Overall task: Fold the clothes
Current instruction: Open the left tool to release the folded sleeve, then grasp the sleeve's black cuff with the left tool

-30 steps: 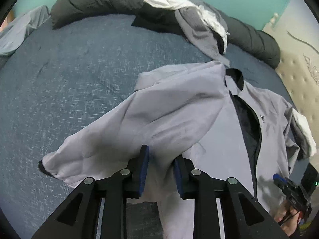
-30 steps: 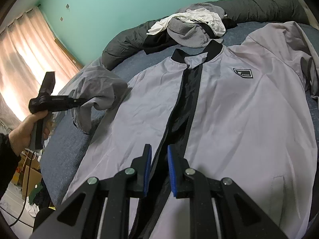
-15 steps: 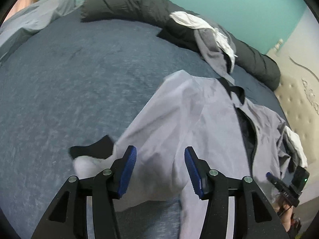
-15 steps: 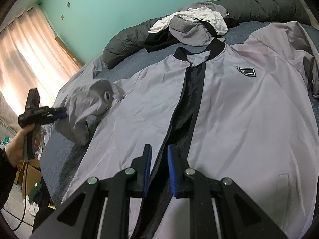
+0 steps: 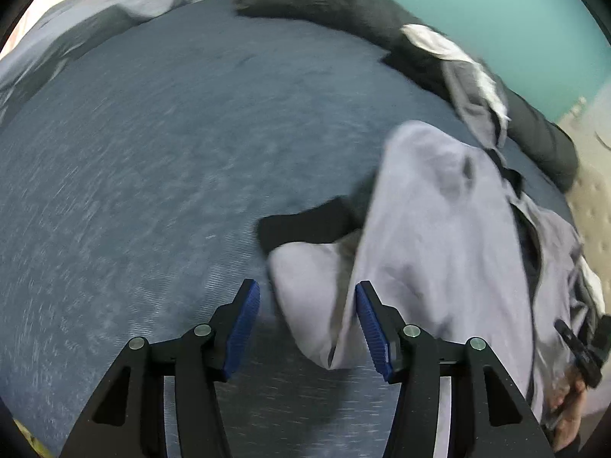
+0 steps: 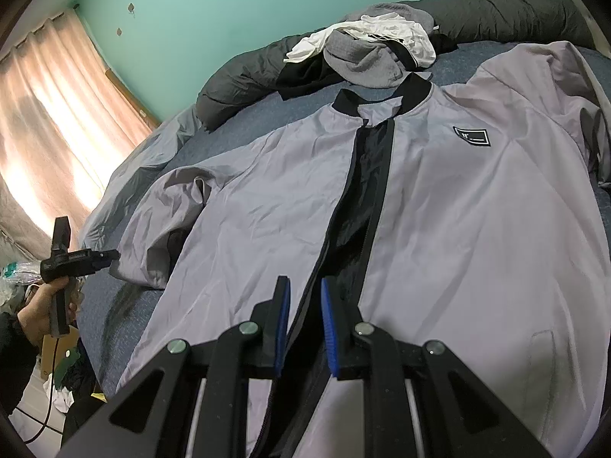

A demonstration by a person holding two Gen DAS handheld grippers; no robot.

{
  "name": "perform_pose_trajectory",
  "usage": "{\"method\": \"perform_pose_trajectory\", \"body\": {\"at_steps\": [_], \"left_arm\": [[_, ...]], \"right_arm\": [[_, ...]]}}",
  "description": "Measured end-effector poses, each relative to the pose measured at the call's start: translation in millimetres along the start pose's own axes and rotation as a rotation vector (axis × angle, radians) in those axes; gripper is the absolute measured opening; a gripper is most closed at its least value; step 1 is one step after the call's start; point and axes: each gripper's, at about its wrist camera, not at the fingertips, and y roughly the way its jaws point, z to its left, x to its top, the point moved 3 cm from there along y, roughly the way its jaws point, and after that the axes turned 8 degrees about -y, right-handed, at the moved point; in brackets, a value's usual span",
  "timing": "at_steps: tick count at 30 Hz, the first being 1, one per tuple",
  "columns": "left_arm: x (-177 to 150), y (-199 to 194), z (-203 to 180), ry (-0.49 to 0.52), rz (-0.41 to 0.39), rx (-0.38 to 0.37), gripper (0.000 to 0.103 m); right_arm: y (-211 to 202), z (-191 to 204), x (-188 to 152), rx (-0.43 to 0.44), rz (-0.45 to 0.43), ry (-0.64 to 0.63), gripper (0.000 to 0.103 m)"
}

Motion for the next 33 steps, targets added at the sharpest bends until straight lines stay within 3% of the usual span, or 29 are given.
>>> {"method": "perform_pose_trajectory", "body": {"at_steps": [3,12,14,18,19,21,22,26,28,33], "left_arm": [[2,11,14,-0.042,0.015,0.026,0.058],[17,18,39,-0.185,-0.043,0.026,0.058],[17,25,42,-0.173,-0.021,0.05,0.058],[15,36,38,-0.175,0.01,0.014,0.057],[15,39,35,-0.176,0.019,0.003,0.053],[13,44,29,-0.169,0.046,-0.019,0.018],[12,46,26,-0.173,0.057,-0.034,0.012],[18,32,21,-0.174,0.045,-0.051,0.001],[23,16,21,-0.174,0.02,-0.044,0.001],[42,-32,38,-0.197,-0.051,0.06,0.001]], "right_arm": [[1,1,0,-0.001,0.003,-0.004,0.016],[1,-3,0,-0.006,0.001,0.004,0.016],[0,-2,0,-0.006,0.0,0.002,0.016],[1,0,-1,-0.007,0.003,-0.002,0.016],[2,1,-1,-0.007,0.004,-0.002,0.016],[2,1,-1,-0.006,0.005,-0.002,0.016],[2,1,-1,-0.006,0.005,-0.002,0.016],[1,1,0,-0.003,0.004,0.003,0.016],[0,1,1,-0.001,0.0,0.005,0.016],[-3,3,3,0.005,-0.01,0.007,0.016]]}}
